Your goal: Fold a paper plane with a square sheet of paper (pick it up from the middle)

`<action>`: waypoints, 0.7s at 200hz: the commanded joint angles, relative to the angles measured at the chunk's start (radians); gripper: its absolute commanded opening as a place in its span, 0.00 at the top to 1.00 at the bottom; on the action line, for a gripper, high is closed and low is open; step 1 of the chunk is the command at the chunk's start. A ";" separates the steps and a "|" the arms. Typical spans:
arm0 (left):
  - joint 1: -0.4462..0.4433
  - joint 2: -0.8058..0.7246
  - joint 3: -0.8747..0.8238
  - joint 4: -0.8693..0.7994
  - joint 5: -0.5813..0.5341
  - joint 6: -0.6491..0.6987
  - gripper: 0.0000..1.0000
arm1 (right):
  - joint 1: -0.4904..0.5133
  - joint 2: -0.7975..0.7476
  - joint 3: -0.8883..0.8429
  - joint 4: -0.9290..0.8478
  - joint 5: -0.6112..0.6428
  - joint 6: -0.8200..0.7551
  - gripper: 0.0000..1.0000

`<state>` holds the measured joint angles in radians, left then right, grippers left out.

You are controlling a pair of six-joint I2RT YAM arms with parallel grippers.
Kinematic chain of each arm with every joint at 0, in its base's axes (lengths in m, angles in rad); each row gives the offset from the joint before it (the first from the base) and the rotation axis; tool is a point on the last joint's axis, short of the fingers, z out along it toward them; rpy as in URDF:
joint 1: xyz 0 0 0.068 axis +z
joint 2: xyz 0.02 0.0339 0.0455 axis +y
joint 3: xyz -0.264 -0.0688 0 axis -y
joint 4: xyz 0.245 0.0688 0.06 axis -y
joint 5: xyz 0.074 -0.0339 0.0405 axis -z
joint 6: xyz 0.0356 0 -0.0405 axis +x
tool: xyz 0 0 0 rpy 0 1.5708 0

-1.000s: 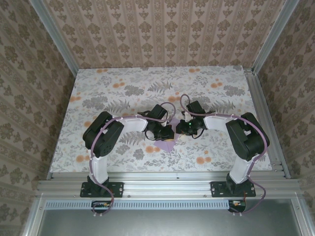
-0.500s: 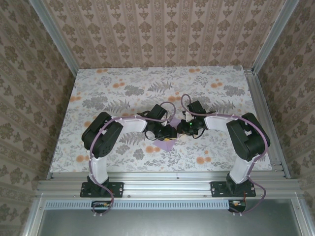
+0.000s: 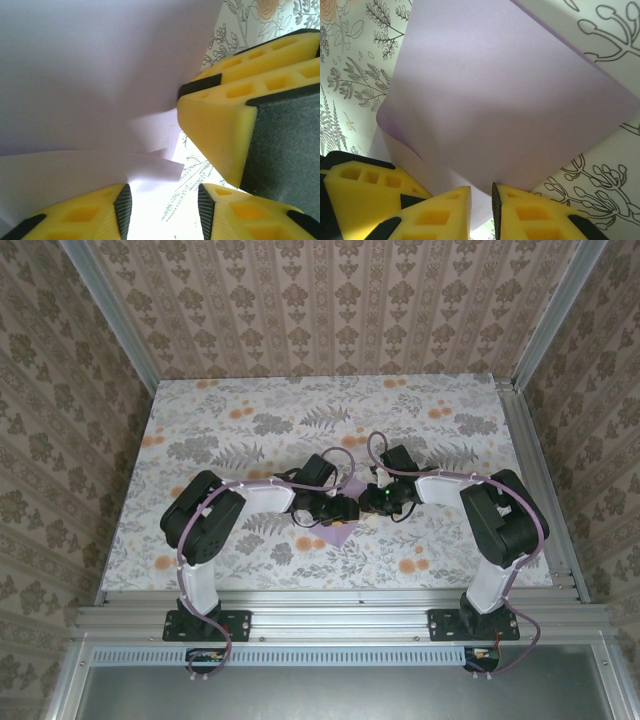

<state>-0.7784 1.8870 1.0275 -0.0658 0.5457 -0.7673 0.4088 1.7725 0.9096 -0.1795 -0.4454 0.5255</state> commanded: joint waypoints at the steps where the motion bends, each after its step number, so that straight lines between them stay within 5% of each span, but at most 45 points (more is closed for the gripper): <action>1: 0.004 -0.020 -0.032 0.000 -0.069 -0.003 0.61 | 0.002 -0.040 -0.016 -0.026 -0.021 -0.016 0.77; 84: 0.001 -0.025 -0.072 0.038 -0.066 -0.006 0.87 | -0.008 -0.127 -0.057 -0.005 -0.072 0.019 0.78; 140: 0.001 -0.028 -0.076 0.024 -0.076 0.008 0.92 | 0.008 -0.166 -0.152 0.152 -0.211 0.153 0.91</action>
<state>-0.7784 1.8729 0.9745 -0.0181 0.4961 -0.7712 0.4042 1.6218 0.8009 -0.1078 -0.5739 0.6029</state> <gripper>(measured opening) 0.083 0.109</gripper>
